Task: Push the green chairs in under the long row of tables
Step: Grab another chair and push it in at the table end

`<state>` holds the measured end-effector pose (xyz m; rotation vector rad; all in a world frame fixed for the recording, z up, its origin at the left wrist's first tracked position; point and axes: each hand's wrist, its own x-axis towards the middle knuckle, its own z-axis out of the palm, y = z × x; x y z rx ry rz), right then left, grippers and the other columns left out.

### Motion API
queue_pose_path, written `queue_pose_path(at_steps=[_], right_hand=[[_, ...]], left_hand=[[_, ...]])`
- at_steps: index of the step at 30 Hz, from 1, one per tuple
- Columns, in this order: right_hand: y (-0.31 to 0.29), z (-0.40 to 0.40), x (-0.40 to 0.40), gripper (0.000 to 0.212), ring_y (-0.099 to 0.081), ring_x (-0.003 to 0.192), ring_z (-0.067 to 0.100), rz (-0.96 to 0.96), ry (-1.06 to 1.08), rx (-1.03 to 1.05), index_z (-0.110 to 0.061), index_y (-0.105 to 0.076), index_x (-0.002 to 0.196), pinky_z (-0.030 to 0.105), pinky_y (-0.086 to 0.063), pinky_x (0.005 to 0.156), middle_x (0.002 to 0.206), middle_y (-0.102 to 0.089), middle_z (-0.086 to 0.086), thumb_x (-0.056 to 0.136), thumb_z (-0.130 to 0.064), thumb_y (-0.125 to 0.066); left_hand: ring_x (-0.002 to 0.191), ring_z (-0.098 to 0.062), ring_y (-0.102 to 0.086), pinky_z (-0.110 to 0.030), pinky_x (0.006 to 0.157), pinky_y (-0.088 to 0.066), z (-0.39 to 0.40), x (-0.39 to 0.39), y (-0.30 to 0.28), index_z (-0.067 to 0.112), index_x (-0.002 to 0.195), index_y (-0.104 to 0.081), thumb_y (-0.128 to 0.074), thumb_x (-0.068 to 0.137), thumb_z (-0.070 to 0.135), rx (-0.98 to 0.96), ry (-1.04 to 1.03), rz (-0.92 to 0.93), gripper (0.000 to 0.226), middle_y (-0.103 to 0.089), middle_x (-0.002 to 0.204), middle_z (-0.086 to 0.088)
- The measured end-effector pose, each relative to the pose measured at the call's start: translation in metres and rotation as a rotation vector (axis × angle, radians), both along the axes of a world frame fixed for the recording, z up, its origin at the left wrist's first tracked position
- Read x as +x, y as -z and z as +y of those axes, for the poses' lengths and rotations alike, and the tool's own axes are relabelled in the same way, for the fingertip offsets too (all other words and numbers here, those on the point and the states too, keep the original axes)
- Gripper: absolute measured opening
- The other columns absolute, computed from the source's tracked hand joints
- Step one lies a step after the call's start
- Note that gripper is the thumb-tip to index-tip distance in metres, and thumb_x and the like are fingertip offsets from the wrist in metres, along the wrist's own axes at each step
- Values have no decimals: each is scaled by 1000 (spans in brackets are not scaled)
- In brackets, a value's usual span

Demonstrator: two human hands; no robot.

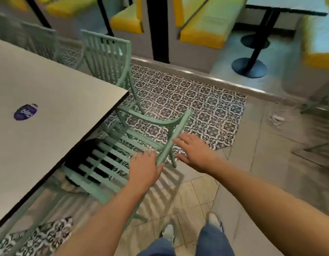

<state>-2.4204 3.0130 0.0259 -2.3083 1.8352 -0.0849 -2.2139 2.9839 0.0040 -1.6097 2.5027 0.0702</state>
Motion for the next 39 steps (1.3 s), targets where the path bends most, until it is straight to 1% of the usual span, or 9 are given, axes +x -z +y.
queue_pose_path(at_steps=[7, 11, 14, 17, 23, 29, 31, 34, 39], right_hand=[[44, -83, -34, 62, -19, 144, 27, 88, -379, 131, -21, -27, 149, 43, -14, 118, 153, -30, 7, 98, -55, -26], [55, -109, -48, 69, -26, 140, 27, 118, -532, 153, -21, -31, 147, 43, -18, 116, 148, -37, 6, 93, -63, -17], [59, -132, -47, 66, -26, 140, 25, 163, -601, 193, -22, -29, 148, 43, -10, 118, 146, -40, 4, 95, -60, -14], [65, -143, -41, 57, -30, 140, 22, 200, -635, 209, -24, -29, 148, 43, -6, 119, 146, -43, 1, 100, -52, -18], [82, -144, -38, 60, -46, 118, 18, 184, -645, 133, -28, -45, 135, 41, -20, 112, 125, -56, -6, 95, -61, -14], [81, -117, -34, 82, -48, 99, 16, 114, -642, 104, -29, -54, 112, 37, -30, 100, 105, -58, -10, 82, -74, 6], [78, -103, -37, 84, -49, 97, 16, 113, -673, 102, -29, -53, 109, 36, -31, 98, 103, -57, -11, 80, -77, 10], [72, -77, -36, 86, -49, 101, 14, 98, -697, 114, -29, -53, 111, 36, -31, 100, 105, -56, -11, 78, -76, 12], [72, -55, -31, 83, -47, 100, 14, 94, -700, 104, -31, -52, 112, 36, -32, 98, 107, -55, -12, 79, -76, 10]], left_hand=[[109, -26, -54, -38, 83, -40, 39, -7, 17, 21, 131, -44, -36, 99, 52, 296, -420, 58, 45, -56, 124, -3], [105, -25, -54, -37, 85, -45, 65, -2, 33, 20, 131, -46, -42, 97, 51, 292, -650, 221, 46, -56, 120, -5], [101, -23, -57, -40, 85, -48, 78, 4, 43, 22, 128, -49, -38, 98, 54, 279, -798, 245, 45, -57, 115, -2], [103, -24, -57, -40, 85, -46, 86, 9, 53, 23, 127, -49, -31, 99, 55, 230, -834, 230, 47, -60, 117, 0], [104, -26, -56, -38, 83, -38, 87, 4, 59, 23, 118, -49, -23, 100, 57, 183, -814, 105, 46, -59, 116, -1], [104, -26, -56, -39, 87, -39, 109, 4, 50, 22, 122, -47, -19, 97, 59, 198, -794, 126, 52, -60, 117, -1], [103, -24, -57, -37, 84, -39, 124, 4, 52, 25, 123, -47, -8, 93, 64, 169, -785, 122, 62, -61, 116, 1], [102, -21, -58, -34, 84, -40, 149, 6, 57, 30, 124, -44, 26, 69, 75, 124, -788, 141, 100, -61, 116, 5], [106, -20, -57, -34, 86, -39, 169, 13, 58, 31, 122, -44, 36, 56, 78, 119, -830, 167, 115, -59, 120, 7]])
